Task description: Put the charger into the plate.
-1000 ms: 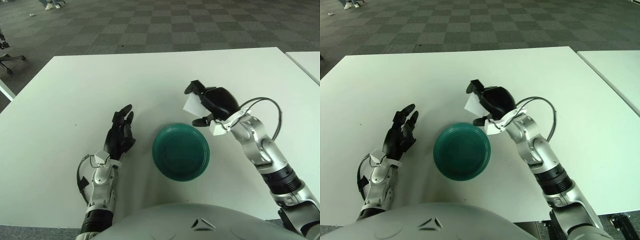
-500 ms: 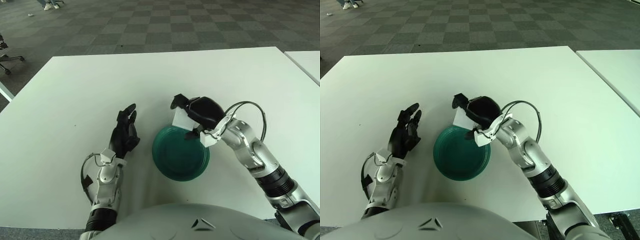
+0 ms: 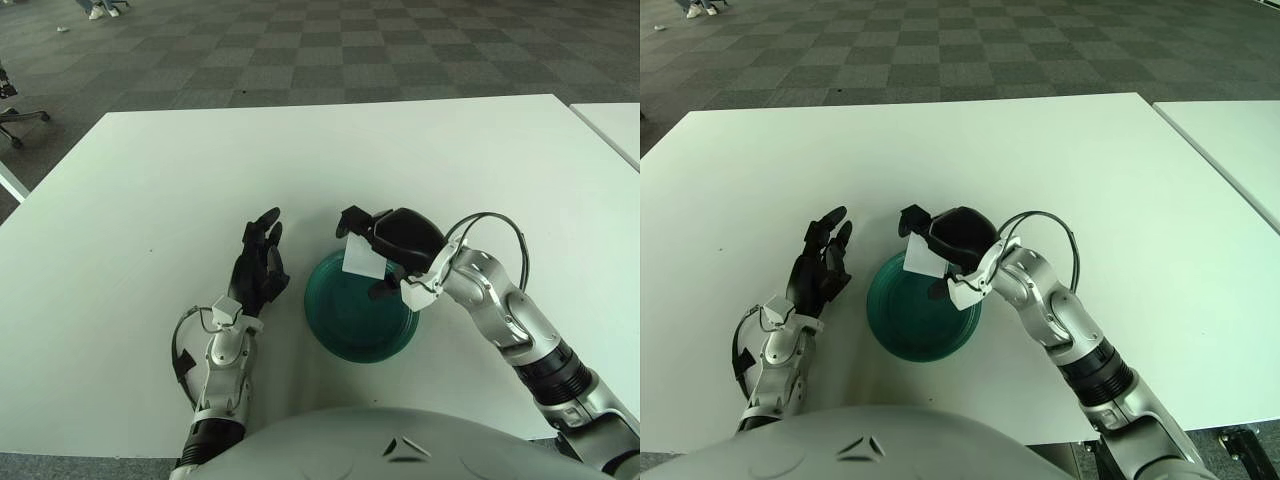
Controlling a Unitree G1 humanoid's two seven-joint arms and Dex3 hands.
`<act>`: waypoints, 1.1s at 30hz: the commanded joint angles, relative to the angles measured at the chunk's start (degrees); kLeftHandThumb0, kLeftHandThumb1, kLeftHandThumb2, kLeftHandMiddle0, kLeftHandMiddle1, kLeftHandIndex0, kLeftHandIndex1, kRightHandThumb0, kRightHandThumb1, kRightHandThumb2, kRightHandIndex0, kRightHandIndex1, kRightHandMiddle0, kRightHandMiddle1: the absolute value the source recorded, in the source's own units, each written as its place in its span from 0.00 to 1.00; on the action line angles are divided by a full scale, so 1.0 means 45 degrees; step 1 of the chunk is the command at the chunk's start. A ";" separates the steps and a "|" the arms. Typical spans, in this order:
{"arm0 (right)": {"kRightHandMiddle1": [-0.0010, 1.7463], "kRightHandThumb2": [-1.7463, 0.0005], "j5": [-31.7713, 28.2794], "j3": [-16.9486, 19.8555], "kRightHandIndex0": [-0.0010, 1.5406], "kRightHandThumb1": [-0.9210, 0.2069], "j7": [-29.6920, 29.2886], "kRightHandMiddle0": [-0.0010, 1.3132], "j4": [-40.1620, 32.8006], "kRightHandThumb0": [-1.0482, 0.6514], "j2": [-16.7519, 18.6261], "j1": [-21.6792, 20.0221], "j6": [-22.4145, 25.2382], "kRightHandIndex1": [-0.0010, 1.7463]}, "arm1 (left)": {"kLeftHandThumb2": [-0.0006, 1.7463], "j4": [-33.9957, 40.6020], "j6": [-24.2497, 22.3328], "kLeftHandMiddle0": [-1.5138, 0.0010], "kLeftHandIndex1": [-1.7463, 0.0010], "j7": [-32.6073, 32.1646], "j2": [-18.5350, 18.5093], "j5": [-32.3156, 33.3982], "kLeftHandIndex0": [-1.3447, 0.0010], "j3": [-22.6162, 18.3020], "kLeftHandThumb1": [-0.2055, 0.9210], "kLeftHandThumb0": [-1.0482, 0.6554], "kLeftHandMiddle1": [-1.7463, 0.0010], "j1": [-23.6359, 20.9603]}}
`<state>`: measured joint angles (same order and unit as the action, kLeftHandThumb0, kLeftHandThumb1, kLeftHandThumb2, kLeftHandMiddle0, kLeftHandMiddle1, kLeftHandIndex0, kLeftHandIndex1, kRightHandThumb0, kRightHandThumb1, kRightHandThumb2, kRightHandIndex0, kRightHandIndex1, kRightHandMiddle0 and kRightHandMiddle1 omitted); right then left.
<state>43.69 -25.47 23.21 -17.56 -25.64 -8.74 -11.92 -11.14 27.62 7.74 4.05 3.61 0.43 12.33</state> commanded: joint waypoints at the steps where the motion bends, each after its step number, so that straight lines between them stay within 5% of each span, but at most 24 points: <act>1: 1.00 0.36 -0.0260 0.0019 0.72 0.39 0.0277 0.37 -0.0689 0.36 -0.0122 0.0306 -0.0136 1.00 | 0.50 -0.0770 -0.0394 0.84 0.55 -0.0199 0.0225 -0.0081 1.00 0.0182 1.00 0.13 0.99 0.0561; 9: 1.00 0.43 0.0370 -0.0111 0.66 0.32 0.0448 0.32 -0.1292 0.37 -0.0426 0.0962 -0.0352 1.00 | 0.50 -0.0949 -0.0276 0.84 0.55 -0.0151 0.0281 0.0104 1.00 0.0165 1.00 0.14 1.00 0.0476; 14: 1.00 0.61 0.1368 -0.0089 0.46 0.10 -0.0473 0.21 -0.1113 0.40 -0.0646 0.1023 -0.1164 1.00 | 0.50 -0.0964 -0.0209 0.84 0.54 -0.0148 0.0298 0.0143 1.00 0.0151 1.00 0.15 1.00 0.0449; 21: 1.00 0.70 0.2162 -0.0039 0.33 0.01 -0.1666 0.16 -0.0751 0.40 -0.0986 0.0839 -0.2250 1.00 | 0.49 -0.0994 -0.0077 0.84 0.53 -0.0263 0.0325 0.0050 1.00 0.0130 1.00 0.14 1.00 0.0418; 24: 0.85 0.66 0.2298 0.0037 0.24 0.00 -0.1749 0.10 -0.0721 0.25 -0.1076 0.0737 -0.2472 0.91 | 0.50 -0.0955 -0.0057 0.83 0.52 -0.0309 0.0361 0.0027 1.00 0.0135 1.00 0.14 0.99 0.0425; 33: 0.70 0.62 0.2471 0.0123 0.18 0.00 -0.1164 0.02 -0.0867 0.18 -0.1055 0.0635 -0.2260 0.65 | 0.49 -0.0864 -0.0061 0.82 0.52 -0.0288 0.0443 0.0150 1.00 0.0174 1.00 0.15 0.99 0.0449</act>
<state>53.76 -25.65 16.87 -21.10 -30.36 -4.66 -22.73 -11.87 28.90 6.91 4.87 3.85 0.55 11.93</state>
